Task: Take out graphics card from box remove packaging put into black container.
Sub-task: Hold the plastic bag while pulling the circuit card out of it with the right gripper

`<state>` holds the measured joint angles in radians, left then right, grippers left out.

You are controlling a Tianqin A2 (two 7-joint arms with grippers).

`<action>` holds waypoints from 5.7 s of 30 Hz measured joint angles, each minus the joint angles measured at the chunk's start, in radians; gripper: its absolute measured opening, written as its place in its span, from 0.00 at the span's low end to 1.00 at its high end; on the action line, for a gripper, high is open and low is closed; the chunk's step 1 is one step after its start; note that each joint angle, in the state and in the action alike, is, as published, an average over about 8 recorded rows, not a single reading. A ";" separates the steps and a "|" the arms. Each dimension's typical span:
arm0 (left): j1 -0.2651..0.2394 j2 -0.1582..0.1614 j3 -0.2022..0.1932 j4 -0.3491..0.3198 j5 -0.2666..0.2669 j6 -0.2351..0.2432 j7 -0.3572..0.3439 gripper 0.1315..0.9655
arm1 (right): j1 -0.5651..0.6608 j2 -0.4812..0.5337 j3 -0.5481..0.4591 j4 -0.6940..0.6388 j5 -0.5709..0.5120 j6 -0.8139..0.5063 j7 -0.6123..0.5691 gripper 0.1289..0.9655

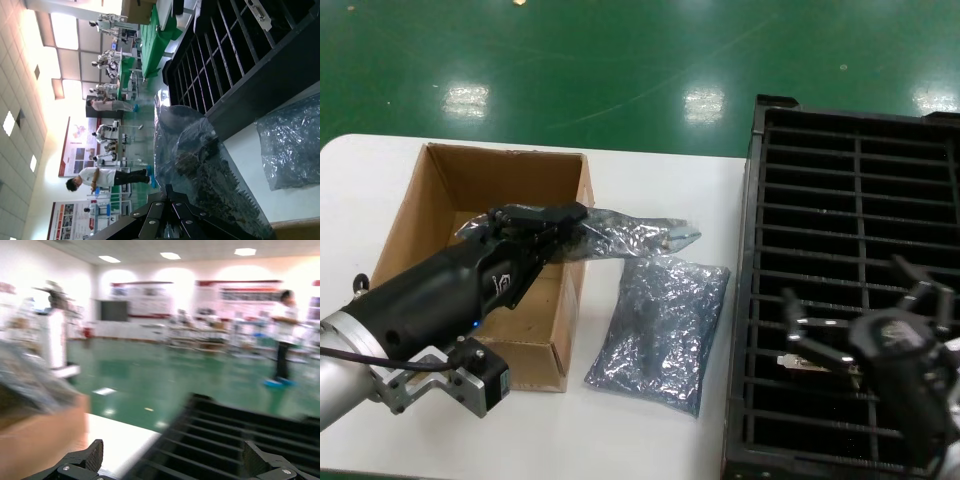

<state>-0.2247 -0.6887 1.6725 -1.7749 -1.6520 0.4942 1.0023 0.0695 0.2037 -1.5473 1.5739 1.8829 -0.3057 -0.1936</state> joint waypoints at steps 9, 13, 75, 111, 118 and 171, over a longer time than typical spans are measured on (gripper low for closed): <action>0.000 0.000 0.000 0.000 0.000 0.000 0.000 0.01 | 0.074 0.054 -0.151 0.011 -0.051 -0.051 0.053 0.95; 0.000 0.000 0.000 0.000 0.000 0.000 0.000 0.01 | 0.104 0.090 -0.202 0.017 -0.080 -0.044 0.105 0.91; 0.000 0.000 0.000 0.000 0.000 0.000 0.000 0.01 | 0.331 0.212 -0.382 -0.033 -0.120 -0.217 0.169 0.01; 0.000 0.000 0.000 0.000 0.000 0.000 0.000 0.01 | 0.614 0.230 -0.447 -0.243 -0.110 -0.544 0.025 0.01; 0.000 0.000 0.000 0.000 0.000 0.000 0.000 0.01 | 0.685 0.204 -0.459 -0.332 -0.113 -0.590 0.021 0.01; 0.000 0.000 0.000 0.000 0.000 0.000 0.000 0.01 | 0.749 0.116 -0.402 -0.566 -0.054 -0.678 0.039 0.10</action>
<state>-0.2247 -0.6886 1.6724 -1.7749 -1.6519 0.4943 1.0023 0.8189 0.3200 -1.9493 1.0080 1.8292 -0.9840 -0.1551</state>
